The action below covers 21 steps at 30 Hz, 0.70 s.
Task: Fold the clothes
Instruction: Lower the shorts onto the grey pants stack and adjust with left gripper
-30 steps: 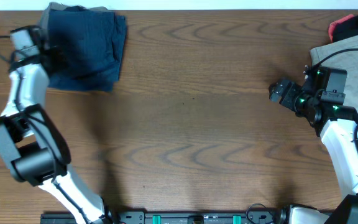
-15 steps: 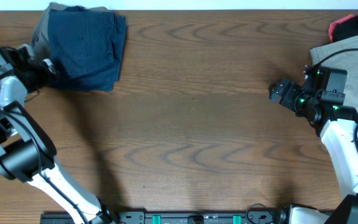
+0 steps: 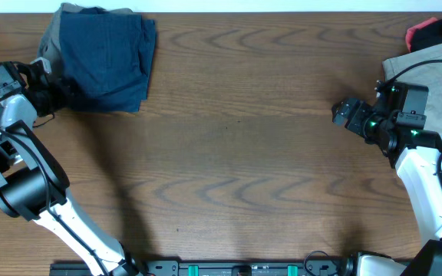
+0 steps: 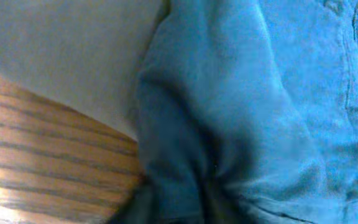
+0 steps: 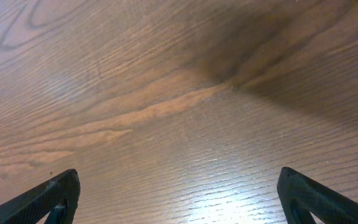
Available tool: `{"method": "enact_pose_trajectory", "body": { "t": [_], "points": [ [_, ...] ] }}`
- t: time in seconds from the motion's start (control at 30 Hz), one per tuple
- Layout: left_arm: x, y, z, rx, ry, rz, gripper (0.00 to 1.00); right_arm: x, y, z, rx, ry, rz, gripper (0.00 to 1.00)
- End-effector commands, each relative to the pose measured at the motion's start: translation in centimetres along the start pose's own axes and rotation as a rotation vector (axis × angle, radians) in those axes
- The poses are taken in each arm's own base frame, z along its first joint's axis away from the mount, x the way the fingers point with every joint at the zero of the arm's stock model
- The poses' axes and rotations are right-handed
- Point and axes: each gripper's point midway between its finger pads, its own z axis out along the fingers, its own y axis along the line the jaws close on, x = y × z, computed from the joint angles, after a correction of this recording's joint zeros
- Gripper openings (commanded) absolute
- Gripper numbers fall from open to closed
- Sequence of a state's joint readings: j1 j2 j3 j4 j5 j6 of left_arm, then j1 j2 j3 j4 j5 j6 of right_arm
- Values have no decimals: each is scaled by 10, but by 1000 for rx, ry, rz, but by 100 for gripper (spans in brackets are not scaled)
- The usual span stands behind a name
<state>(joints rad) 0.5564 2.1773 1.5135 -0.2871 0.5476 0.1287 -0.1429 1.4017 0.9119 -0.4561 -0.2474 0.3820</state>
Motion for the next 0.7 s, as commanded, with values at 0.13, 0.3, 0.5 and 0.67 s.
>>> {"method": "enact_pose_trajectory", "body": {
  "t": [0.13, 0.3, 0.5, 0.67],
  "points": [
    [-28, -19, -26, 19, -72, 56, 6, -5, 3, 0, -6, -5, -3, 99],
    [-54, -34, -54, 13, -146, 94, 6, -5, 3, 0, -6, -5, -3, 99],
    [-75, -46, -78, -28, -211, 136, 6, -5, 3, 0, -6, -5, -3, 99],
    [-77, -33, -77, -134, -213, 135, 6, -5, 3, 0, -6, -5, -3, 99]
  ]
}}
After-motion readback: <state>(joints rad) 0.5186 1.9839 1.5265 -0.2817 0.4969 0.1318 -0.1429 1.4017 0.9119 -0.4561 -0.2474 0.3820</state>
